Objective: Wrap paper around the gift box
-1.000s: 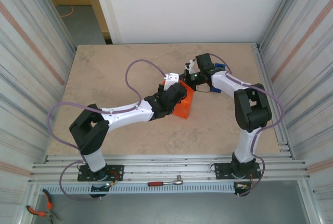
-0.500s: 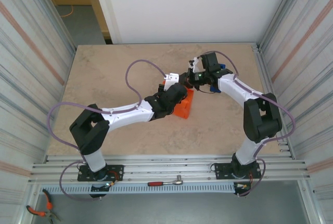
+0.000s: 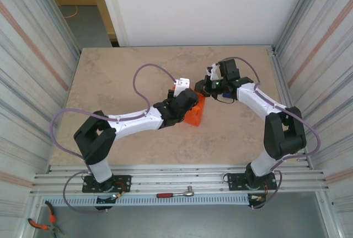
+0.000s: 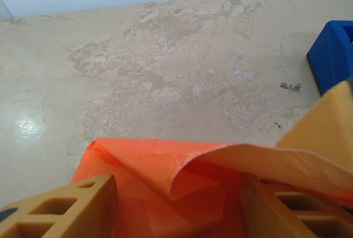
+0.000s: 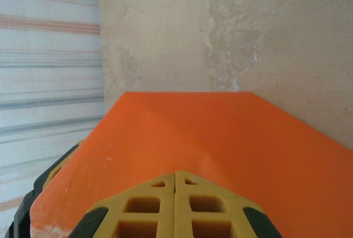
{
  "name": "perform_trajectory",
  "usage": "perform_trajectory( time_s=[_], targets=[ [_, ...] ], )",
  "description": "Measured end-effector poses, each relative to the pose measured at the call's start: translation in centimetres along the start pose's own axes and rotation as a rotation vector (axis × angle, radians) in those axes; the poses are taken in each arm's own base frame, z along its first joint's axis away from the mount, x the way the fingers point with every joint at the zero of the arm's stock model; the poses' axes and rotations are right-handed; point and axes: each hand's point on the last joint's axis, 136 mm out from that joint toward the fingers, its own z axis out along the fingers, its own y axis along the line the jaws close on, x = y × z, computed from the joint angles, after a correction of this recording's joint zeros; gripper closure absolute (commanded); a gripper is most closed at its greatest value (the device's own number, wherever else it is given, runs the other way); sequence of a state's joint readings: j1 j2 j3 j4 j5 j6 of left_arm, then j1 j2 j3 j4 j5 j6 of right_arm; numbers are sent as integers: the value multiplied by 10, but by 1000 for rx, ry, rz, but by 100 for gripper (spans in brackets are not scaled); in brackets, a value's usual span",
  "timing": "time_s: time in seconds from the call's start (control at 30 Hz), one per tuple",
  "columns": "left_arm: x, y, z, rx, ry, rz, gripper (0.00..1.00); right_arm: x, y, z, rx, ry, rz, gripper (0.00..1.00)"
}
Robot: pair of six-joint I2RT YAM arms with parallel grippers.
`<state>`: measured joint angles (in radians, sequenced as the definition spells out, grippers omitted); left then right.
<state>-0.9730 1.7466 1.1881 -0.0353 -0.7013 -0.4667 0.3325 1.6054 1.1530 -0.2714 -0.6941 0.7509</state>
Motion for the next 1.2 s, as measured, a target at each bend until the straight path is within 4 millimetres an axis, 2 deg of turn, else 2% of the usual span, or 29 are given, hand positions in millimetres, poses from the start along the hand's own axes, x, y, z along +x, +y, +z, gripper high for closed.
perform_trajectory(
  time_s=[0.33, 0.53, 0.67, 0.87, 0.97, 1.07, 1.2],
  targets=[
    [0, 0, -5, 15, 8, 8, 38, 9, -9, -2, 0, -30, -20, 100],
    [-6, 6, -16, 164, 85, -47, 36, 14, -8, -2, -22, -37, -42, 100],
    [-21, 23, -24, 264, 146, -108, 34, 14, -7, -2, -28, -44, -52, 100],
    [-66, 40, -28, 406, 148, -218, 33, 14, -7, -2, -34, -50, -59, 100],
    [-86, 40, -21, 466, 156, -244, 34, 13, -7, -2, -36, -52, -61, 100],
    [-100, 33, -2, 514, 181, -237, 37, 13, -7, -2, -37, -53, -62, 100],
    [-94, 21, 33, 562, 274, -190, 48, 14, -7, -2, -38, -54, -63, 100]
  ],
)
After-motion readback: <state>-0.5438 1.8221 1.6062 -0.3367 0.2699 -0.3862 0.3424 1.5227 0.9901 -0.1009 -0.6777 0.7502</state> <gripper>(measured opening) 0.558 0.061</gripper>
